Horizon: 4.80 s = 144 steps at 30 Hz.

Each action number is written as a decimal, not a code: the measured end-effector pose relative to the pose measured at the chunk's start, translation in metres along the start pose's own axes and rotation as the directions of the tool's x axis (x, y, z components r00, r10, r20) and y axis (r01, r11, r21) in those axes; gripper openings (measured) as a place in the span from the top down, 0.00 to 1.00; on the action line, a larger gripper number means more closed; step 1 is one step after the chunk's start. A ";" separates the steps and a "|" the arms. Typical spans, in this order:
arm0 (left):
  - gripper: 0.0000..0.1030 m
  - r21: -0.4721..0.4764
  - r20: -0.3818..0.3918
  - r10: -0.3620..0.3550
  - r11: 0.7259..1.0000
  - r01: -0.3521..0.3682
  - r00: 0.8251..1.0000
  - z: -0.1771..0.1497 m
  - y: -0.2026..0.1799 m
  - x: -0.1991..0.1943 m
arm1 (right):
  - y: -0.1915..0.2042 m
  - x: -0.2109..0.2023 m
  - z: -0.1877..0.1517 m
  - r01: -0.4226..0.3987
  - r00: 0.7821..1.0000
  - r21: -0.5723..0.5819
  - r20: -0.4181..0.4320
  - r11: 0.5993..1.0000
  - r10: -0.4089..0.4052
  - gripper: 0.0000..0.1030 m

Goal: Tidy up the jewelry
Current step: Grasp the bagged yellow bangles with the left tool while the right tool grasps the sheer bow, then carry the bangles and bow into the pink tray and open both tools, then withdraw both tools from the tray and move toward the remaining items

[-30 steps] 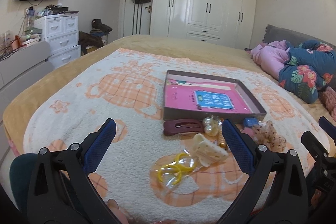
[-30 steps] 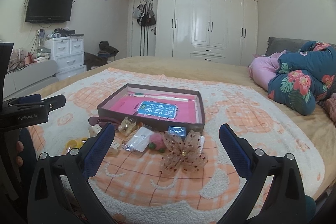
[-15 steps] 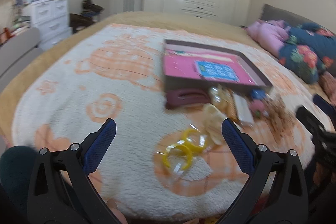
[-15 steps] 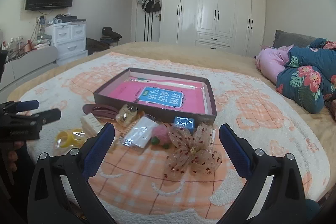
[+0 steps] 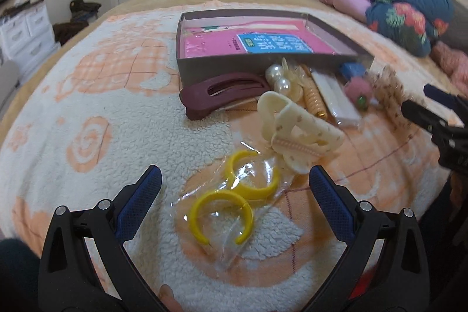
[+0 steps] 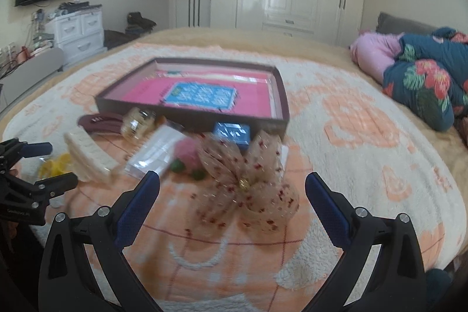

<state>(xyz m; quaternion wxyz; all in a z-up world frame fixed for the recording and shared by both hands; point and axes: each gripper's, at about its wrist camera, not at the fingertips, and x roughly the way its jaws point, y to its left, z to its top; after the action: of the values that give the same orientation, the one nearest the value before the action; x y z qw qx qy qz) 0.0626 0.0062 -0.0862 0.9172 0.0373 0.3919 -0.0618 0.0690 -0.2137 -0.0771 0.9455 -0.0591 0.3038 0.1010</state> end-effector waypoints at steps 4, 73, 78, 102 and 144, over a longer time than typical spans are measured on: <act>0.20 0.028 -0.040 0.004 1.000 -0.003 0.999 -0.003 -0.002 0.009 | -0.006 0.015 -0.005 0.004 0.999 -0.002 -0.039 1.000 -0.004 0.09; 0.64 -0.131 0.114 -0.027 0.991 0.042 0.993 0.149 0.027 0.062 | -0.057 0.040 0.107 -0.072 0.989 0.035 0.135 0.997 0.067 0.94; 0.64 -0.133 0.100 -0.029 0.990 0.042 0.995 0.149 0.035 0.076 | -0.042 0.068 0.117 -0.079 0.993 0.022 0.090 0.997 0.077 0.94; 0.60 -0.119 0.058 -0.063 0.990 0.069 0.996 0.145 0.037 0.094 | -0.029 0.140 0.108 -0.075 0.993 0.079 -0.089 0.994 0.082 0.88; 0.11 -0.151 0.366 0.010 0.987 0.049 0.931 0.109 0.020 -0.046 | -0.031 -0.018 0.097 -0.065 0.969 0.092 0.246 0.994 0.040 0.08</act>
<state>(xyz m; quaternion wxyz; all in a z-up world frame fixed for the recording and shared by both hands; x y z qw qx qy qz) 0.1117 0.0167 0.0227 0.9734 -0.0516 0.2185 -0.0457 0.1165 -0.2299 0.0137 0.9744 0.0086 0.1917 0.1173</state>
